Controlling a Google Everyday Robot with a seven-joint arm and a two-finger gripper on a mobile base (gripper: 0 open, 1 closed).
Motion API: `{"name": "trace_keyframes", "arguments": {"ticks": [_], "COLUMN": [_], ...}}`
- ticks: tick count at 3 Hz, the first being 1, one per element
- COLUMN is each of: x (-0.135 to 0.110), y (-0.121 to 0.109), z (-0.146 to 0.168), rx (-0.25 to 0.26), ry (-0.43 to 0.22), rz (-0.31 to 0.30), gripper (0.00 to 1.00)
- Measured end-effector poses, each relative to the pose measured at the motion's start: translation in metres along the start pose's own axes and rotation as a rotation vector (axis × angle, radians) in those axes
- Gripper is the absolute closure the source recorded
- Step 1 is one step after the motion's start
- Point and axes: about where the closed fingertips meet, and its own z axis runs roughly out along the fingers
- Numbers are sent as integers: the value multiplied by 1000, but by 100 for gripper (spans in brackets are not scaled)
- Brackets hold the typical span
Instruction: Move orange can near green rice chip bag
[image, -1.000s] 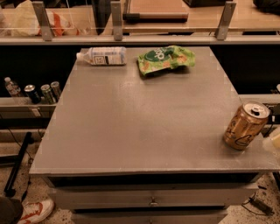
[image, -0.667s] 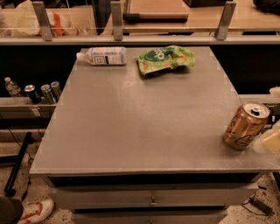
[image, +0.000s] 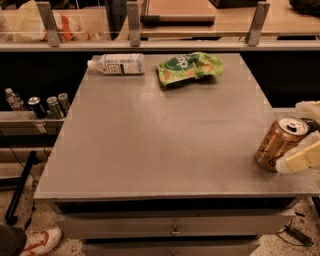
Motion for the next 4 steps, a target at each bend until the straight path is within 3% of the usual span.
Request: {"name": "trace_keyframes", "arguments": {"ticks": [1,4], "x": [-3,-7], "y": [0,0], "z": [6,10], "rx": [-15,-41], "ry": [-20,-33], "rz": [-2,-16], "gripper": [17,87]}}
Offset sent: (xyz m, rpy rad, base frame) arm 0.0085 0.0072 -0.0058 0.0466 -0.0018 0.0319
